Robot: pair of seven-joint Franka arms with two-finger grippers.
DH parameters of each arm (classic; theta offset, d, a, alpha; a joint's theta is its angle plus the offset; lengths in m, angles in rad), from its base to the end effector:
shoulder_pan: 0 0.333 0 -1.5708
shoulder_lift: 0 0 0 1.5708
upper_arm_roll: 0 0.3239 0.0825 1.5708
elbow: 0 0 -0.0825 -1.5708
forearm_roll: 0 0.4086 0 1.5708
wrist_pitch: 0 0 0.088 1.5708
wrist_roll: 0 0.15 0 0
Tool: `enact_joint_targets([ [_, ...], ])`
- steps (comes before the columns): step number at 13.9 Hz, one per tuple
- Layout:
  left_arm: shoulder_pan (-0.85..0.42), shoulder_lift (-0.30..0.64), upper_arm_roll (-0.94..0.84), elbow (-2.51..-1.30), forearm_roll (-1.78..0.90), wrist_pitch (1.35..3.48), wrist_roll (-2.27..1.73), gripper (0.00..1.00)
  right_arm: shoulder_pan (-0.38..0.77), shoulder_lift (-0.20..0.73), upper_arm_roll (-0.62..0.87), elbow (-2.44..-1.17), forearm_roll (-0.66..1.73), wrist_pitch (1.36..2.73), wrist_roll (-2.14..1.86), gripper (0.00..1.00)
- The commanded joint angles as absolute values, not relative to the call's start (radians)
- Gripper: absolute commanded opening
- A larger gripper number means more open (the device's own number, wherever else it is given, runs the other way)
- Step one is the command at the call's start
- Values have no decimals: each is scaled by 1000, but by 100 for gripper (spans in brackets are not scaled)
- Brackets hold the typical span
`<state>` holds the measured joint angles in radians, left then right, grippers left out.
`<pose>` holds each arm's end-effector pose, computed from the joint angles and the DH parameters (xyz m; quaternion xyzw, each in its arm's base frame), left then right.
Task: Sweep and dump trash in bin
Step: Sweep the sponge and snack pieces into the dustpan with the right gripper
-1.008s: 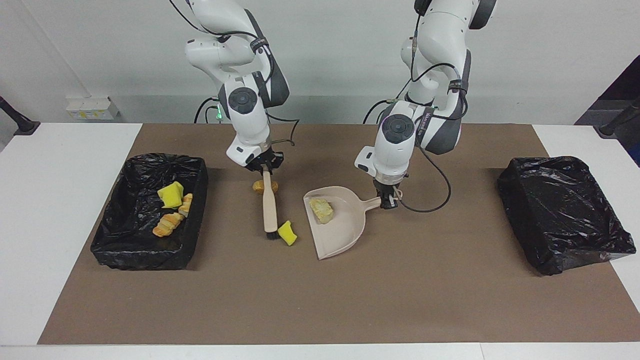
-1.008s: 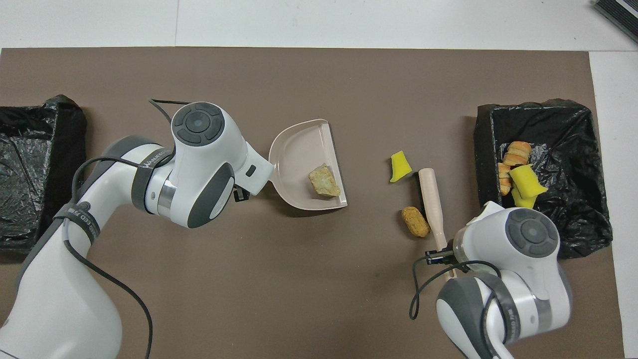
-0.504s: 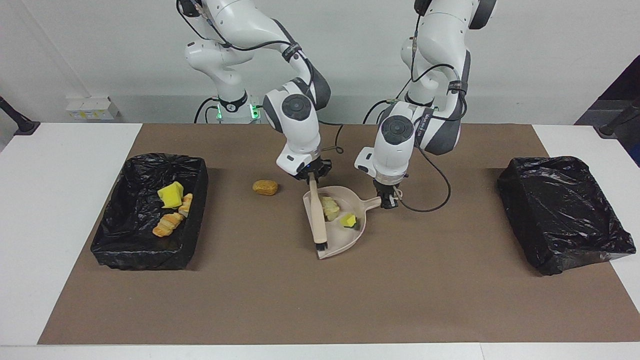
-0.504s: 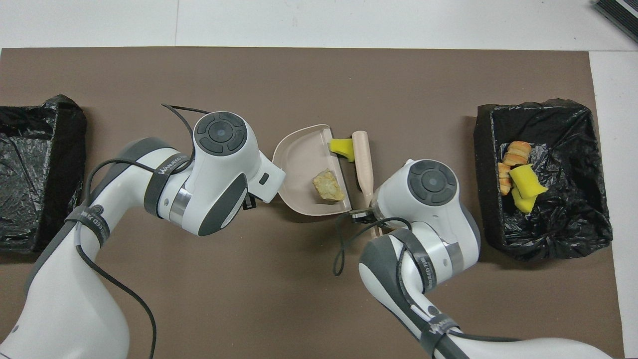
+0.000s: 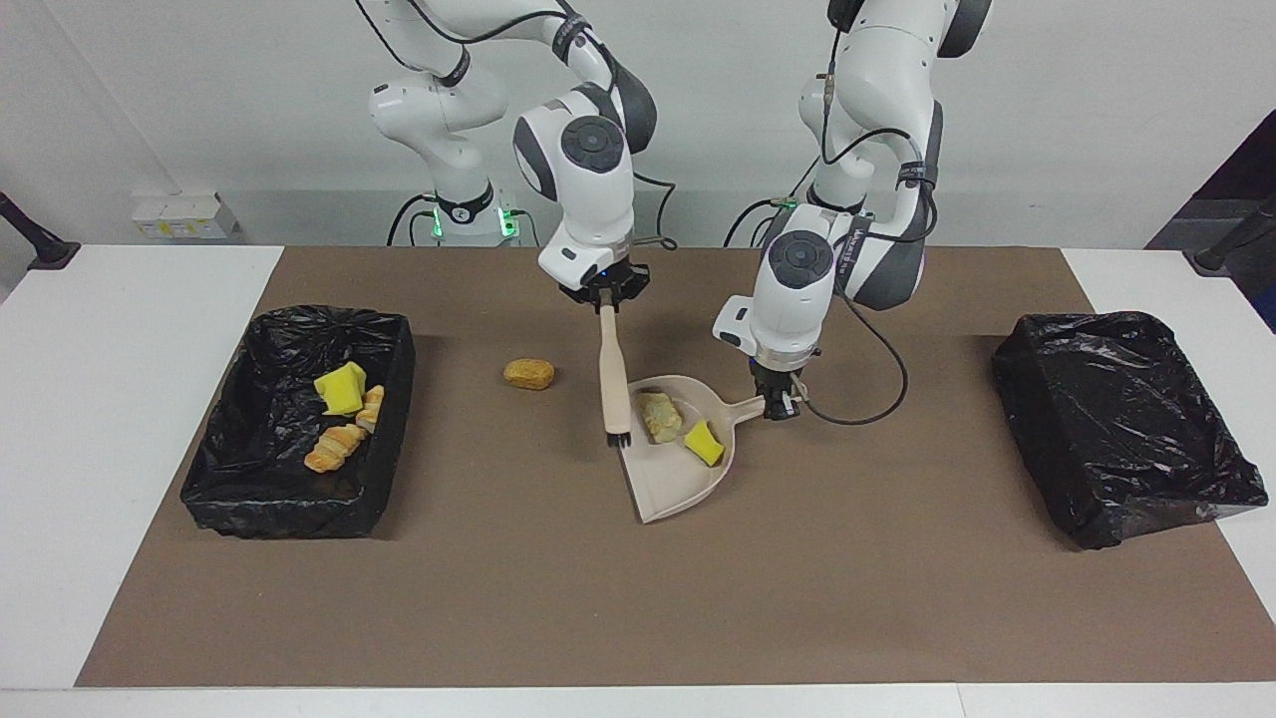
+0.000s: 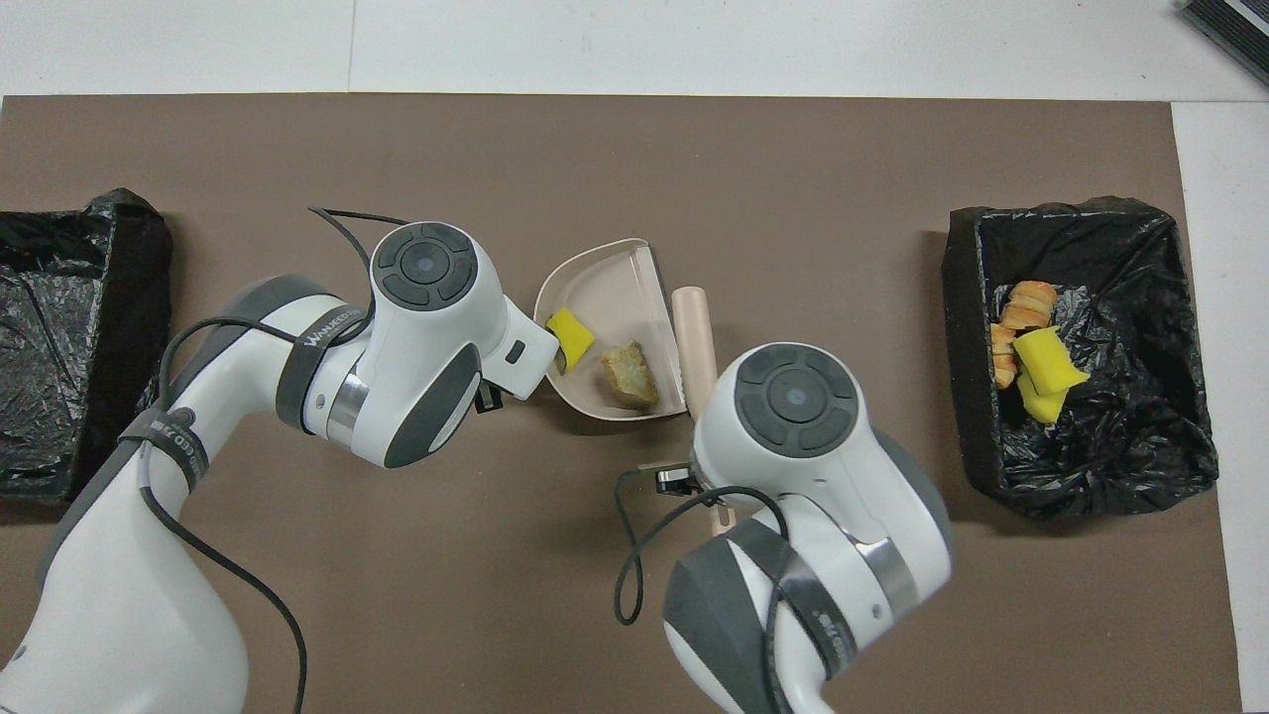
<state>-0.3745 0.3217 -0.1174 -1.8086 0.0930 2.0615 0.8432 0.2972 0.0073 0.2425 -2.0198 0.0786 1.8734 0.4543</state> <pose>0.5770 -0.2961 0.3129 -0.7716 0.6349 0.0362 0.0156 0.4690 0.2915 0.3891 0.9960 0.0281 -0.0852 0.0037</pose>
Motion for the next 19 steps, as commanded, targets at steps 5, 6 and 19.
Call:
enact_joint_targets([
  [5,-396,218,-219,-1887,110,1994,730,0,124,-277,245,-2463,86,2008,416,0],
  [6,-399,207,-233,-1903,112,1993,697,0,118,-302,244,-2494,69,2020,416,0],
  [19,-402,169,-299,-2011,112,2066,600,0,268,-52,252,-2335,187,2186,365,0],
])
